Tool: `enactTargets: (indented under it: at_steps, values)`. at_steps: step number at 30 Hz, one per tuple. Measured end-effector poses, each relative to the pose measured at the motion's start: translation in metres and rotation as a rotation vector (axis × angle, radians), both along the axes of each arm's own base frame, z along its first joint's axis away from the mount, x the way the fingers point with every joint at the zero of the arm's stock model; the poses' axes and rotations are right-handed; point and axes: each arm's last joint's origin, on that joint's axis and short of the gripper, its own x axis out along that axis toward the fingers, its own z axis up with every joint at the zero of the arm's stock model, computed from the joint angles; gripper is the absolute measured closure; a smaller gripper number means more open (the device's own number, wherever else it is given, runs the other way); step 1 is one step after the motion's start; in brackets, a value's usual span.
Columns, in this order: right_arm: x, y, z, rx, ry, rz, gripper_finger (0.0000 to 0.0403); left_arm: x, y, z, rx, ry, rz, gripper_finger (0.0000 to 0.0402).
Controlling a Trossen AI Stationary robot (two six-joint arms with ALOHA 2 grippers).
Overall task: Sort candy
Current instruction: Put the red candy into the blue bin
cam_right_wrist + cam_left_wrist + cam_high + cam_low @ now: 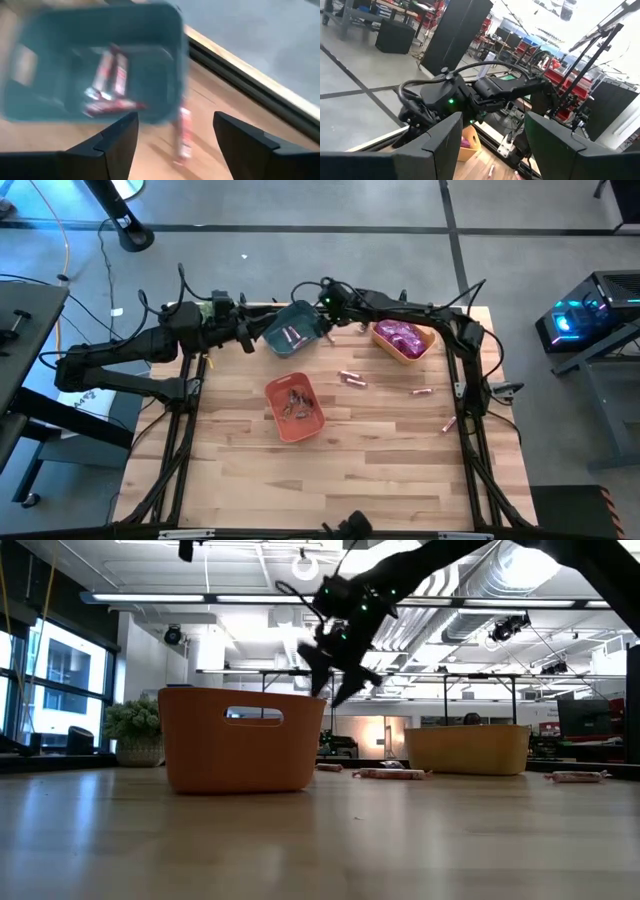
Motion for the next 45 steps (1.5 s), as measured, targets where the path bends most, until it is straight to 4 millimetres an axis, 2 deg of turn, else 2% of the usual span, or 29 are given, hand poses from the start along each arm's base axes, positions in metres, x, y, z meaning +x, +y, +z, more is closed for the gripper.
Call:
enactTargets:
  at_steps: [4, 11, 15, 20, 31, 33, 35, 39, 40, 45]
  values:
    - [-0.011, 0.000, -0.021, 0.002, 0.124, 0.045, 0.0160, 0.000, 0.000, -0.001, -0.001, 0.008, 0.001, 0.0193]
    - [-0.020, 0.002, -0.061, 0.060, 0.103, 0.081, 0.0193, 0.000, 0.000, -0.001, -0.007, 0.005, 0.001, 0.0193]
    - [-0.021, 0.003, -0.075, 0.044, 0.051, 0.084, 0.0212, 0.000, 0.000, -0.001, -0.008, 0.005, 0.001, 0.0193]
    - [-0.021, 0.001, -0.086, 0.069, -0.012, 0.003, 0.0219, 0.000, 0.000, -0.001, -0.017, 0.000, 0.012, 0.0193]
    - [-0.016, -0.003, -0.126, 0.152, 0.027, -0.099, 0.0220, 0.000, 0.000, -0.001, -0.061, -0.022, 0.013, 0.0193]
    - [-0.015, -0.001, -0.128, 0.158, 0.038, -0.110, 0.0229, 0.000, 0.000, -0.001, -0.061, -0.022, 0.013, 0.0193]
    - [-0.016, 0.001, -0.130, 0.153, 0.062, -0.103, 0.0260, 0.000, 0.000, -0.001, -0.063, -0.023, 0.013, 0.0193]
    - [-0.017, 0.008, -0.124, 0.132, 0.110, -0.037, 0.0373, 0.000, 0.000, -0.001, -0.063, -0.023, 0.013, 0.0193]
    - [-0.017, 0.012, -0.121, 0.136, 0.119, -0.002, 0.0382, 0.000, 0.000, -0.001, -0.063, -0.023, 0.013, 0.0193]
    - [-0.022, 0.033, -0.093, 0.144, 0.144, 0.092, 0.0368, 0.000, 0.000, -0.001, -0.063, -0.023, 0.013, 0.0193]
